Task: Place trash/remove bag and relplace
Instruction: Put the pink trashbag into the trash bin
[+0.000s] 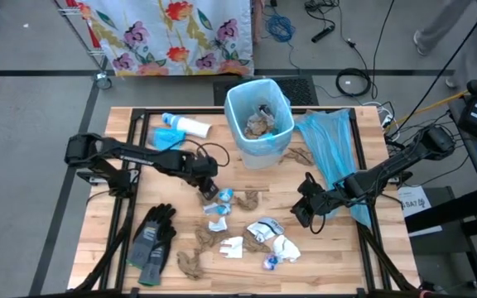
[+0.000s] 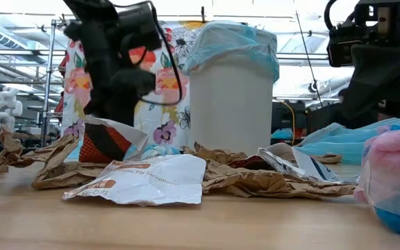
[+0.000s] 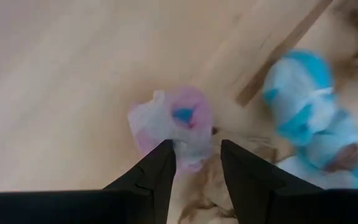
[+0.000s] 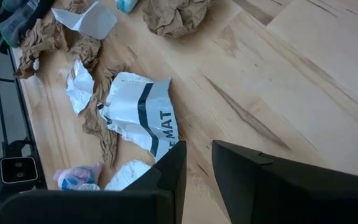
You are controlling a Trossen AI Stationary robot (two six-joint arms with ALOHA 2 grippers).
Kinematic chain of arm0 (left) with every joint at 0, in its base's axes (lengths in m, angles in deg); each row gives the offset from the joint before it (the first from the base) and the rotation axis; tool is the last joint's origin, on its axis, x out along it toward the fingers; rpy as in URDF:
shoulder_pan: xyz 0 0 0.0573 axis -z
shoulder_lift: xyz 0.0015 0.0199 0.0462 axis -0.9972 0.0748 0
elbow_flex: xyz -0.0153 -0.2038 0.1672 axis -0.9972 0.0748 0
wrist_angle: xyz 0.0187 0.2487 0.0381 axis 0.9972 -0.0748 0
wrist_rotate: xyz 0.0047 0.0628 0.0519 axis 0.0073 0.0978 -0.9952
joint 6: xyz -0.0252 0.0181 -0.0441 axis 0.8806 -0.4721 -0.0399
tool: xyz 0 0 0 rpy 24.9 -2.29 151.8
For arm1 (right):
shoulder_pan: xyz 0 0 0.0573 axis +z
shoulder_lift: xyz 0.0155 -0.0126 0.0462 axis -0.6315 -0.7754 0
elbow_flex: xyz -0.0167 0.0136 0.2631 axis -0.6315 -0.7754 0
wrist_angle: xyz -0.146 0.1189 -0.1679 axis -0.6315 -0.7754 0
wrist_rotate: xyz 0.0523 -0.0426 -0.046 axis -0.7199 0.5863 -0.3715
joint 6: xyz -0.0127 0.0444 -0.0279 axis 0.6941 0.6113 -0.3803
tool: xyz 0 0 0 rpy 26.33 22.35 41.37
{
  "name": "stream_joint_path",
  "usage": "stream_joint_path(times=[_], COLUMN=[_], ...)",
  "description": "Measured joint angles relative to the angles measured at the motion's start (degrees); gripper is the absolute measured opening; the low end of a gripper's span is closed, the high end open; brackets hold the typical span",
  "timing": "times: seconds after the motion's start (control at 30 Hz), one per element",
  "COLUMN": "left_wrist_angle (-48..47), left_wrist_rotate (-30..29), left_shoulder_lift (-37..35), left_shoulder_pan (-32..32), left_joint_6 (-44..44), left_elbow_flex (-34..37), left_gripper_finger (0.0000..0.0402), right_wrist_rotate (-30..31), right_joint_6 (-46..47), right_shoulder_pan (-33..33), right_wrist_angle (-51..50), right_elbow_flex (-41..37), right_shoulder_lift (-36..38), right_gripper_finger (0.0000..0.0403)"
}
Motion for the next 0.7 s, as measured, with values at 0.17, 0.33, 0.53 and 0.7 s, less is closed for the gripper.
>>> stream_joint_path(times=[0.17, 0.33, 0.53, 0.7], left_wrist_angle=[1.66, 2.51, -0.80, -7.62], left_wrist_rotate=[-3.33, -3.72, -3.62, -5.00], left_shoulder_lift=[5.85, 8.39, 5.32, -1.73], left_shoulder_pan=[-0.53, -0.84, 0.25, 2.07], left_joint_6=[-0.75, 0.62, 2.08, 2.16], left_elbow_flex=[-0.30, -0.28, -2.19, -7.65], left_gripper_finger=[0.0132, 0.0056, 0.0014, 0.0005], right_wrist_rotate=[0.32, 0.32, 0.32, 0.60], right_joint_6=[0.00, 0.00, 0.00, -0.08], right_shoulder_pan=[0.00, 0.00, -0.07, -0.09], right_wrist_angle=[-0.17, -0.11, -0.09, -0.52], right_elbow_flex=[0.01, 0.00, 0.02, 0.02], right_shoulder_lift=[0.00, 0.00, 0.00, 0.01], right_gripper_finger=[0.0068, 0.0068, 0.0068, 0.0068])
